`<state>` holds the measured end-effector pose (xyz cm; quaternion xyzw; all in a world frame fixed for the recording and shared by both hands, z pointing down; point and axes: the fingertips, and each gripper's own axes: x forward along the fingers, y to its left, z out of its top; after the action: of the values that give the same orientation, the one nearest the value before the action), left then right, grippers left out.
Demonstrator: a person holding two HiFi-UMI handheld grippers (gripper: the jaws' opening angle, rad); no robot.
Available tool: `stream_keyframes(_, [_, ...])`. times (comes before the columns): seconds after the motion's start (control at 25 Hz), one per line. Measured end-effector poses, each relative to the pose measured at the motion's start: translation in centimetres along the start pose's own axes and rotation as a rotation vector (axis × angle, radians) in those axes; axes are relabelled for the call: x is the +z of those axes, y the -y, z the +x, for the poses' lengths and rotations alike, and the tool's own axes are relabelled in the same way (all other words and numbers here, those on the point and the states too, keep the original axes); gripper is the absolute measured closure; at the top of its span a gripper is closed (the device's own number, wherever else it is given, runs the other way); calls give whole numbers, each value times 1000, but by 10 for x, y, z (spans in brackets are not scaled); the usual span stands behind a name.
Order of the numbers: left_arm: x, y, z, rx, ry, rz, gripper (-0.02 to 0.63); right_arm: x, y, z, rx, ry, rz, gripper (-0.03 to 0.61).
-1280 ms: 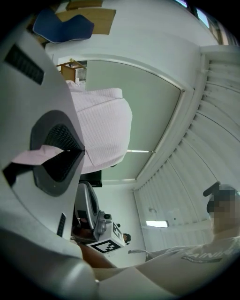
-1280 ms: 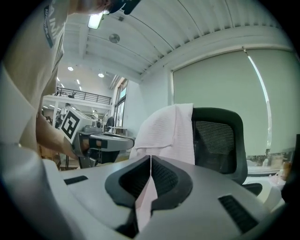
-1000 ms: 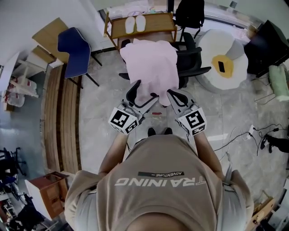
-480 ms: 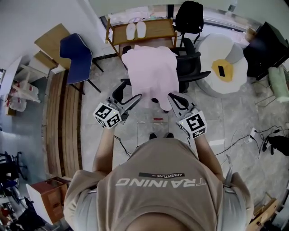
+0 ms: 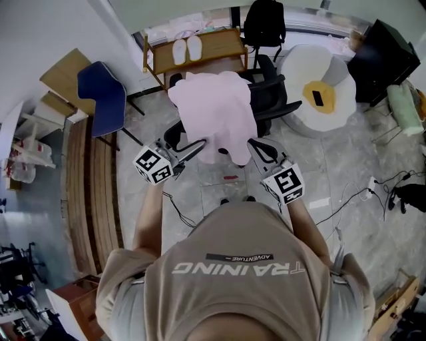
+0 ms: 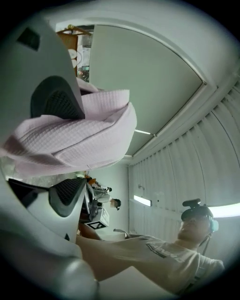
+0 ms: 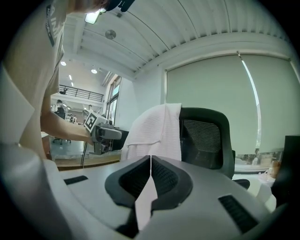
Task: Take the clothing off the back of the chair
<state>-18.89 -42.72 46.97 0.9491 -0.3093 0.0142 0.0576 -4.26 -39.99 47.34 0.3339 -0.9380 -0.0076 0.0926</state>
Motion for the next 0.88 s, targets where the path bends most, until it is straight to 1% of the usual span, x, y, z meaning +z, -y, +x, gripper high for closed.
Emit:
stream_keyframes(0.12, [2, 6, 23, -69, 24, -20, 222, -4, 1, 0, -8, -20, -13, 546])
stream_keyframes(0.28, [16, 16, 61, -158, 53, -32, 222, -6, 3, -4, -21, -41, -58, 547])
stream_keyframes(0.36, [25, 14, 82, -153, 77, -34, 222, -8, 7, -8, -37, -50, -63, 546])
stream_keyframes(0.44, [34, 7, 95, -116, 103, -45, 228, -9, 11, -12, -52, -49, -55, 546])
stream_keyframes(0.48, [37, 2, 98, -95, 111, -55, 274, -8, 13, -14, -57, -45, -53, 546])
stream_keyframes(0.52, [38, -2, 99, -80, 115, -64, 338, -7, 15, -16, -63, -43, -51, 546])
stream_keyframes(0.56, [39, -5, 98, -76, 115, -71, 372, -7, 17, -17, -68, -43, -51, 546])
stream_keyframes(0.6, [39, -5, 96, -79, 114, -72, 395, -7, 19, -19, -72, -44, -51, 546])
stream_keyframes(0.68, [40, -2, 94, -83, 107, -57, 409, -8, 23, -23, -79, -48, -49, 546])
stream_keyframes(0.76, [41, -1, 92, -63, 107, -30, 469, -10, 24, -25, -79, -51, -45, 548])
stream_keyframes(0.88, [40, 0, 90, -32, 122, -18, 515, -13, 23, -30, -69, -55, -43, 546])
